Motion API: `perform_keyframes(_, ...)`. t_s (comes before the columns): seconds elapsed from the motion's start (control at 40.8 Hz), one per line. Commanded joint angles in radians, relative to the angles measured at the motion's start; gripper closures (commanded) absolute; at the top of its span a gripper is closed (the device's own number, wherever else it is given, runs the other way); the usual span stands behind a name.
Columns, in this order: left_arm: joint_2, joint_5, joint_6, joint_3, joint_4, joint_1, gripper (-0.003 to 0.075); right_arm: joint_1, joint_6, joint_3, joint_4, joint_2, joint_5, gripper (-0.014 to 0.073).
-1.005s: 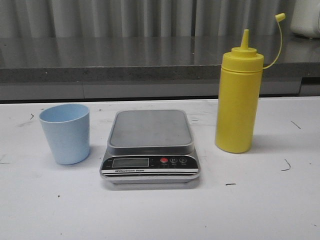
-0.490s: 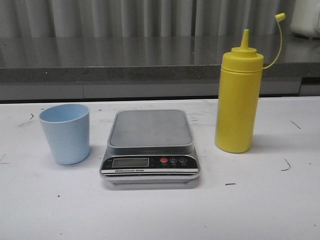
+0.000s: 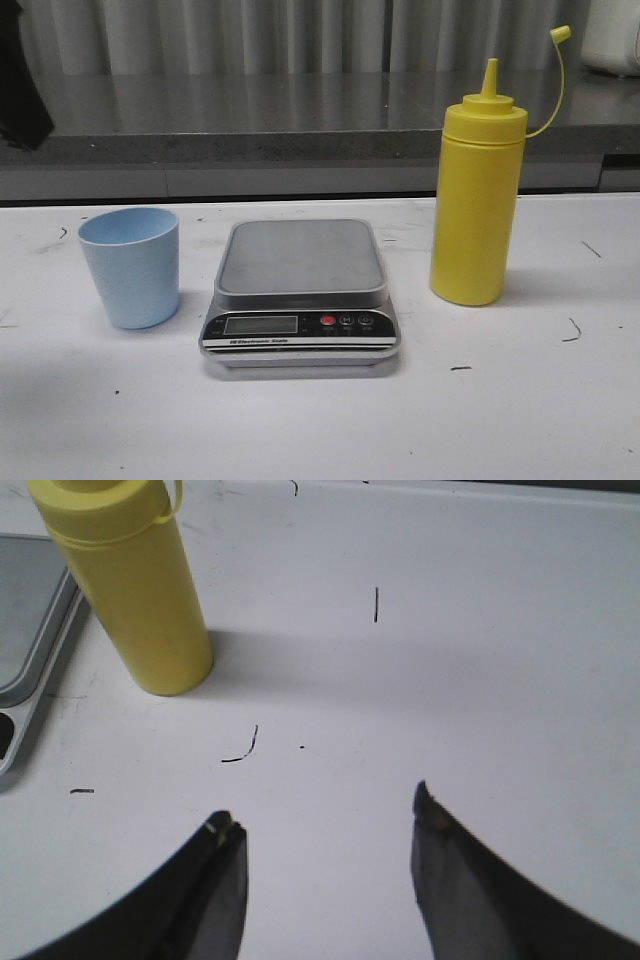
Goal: Pour seasoning into cup on scale with both arms
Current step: 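Reach the left gripper down and grasp the light-blue cup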
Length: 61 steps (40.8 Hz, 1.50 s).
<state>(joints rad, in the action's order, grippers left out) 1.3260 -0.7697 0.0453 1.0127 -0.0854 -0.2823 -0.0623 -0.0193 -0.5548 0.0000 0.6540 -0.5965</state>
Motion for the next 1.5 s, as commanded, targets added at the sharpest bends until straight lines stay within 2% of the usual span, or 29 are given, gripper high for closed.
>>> perform_keyframes(0.0, 0.069, 0.031, -0.005, 0.082, -0.012, -0.008, 0.0230, 0.000, 0.012, -0.032, 0.000, 0.004, 0.061, 0.0189)
perform_keyframes(0.392, 0.363, -0.014, -0.007, 0.299, 0.027, -0.003, 0.0230, 0.000, 0.012, -0.032, 0.000, 0.004, 0.061, 0.0189)
perform_keyframes(0.613, 0.460, -0.014, -0.033, 0.351, 0.055, -0.002, 0.0236, 0.000, 0.012, -0.032, 0.000, 0.004, 0.061, 0.0189)
perform_keyframes(0.809, 0.505, -0.007, -0.033, 0.351, 0.055, -0.002, 0.0343, 0.000, 0.012, -0.032, 0.000, 0.004, 0.061, 0.0189)
perform_keyframes(1.201, 0.507, -0.016, -0.033, 0.351, 0.055, -0.002, 0.0660, 0.000, 0.012, -0.032, 0.000, 0.004, 0.061, 0.0189)
perform_keyframes(1.348, 0.503, -0.021, -0.033, 0.351, 0.055, -0.002, 0.0736, 0.000, 0.012, -0.032, 0.000, 0.004, 0.061, 0.0189)
perform_keyframes(1.471, 0.497, -0.032, -0.033, 0.363, 0.055, -0.002, 0.0740, 0.000, 0.012, -0.032, 0.000, 0.004, 0.061, 0.0189)
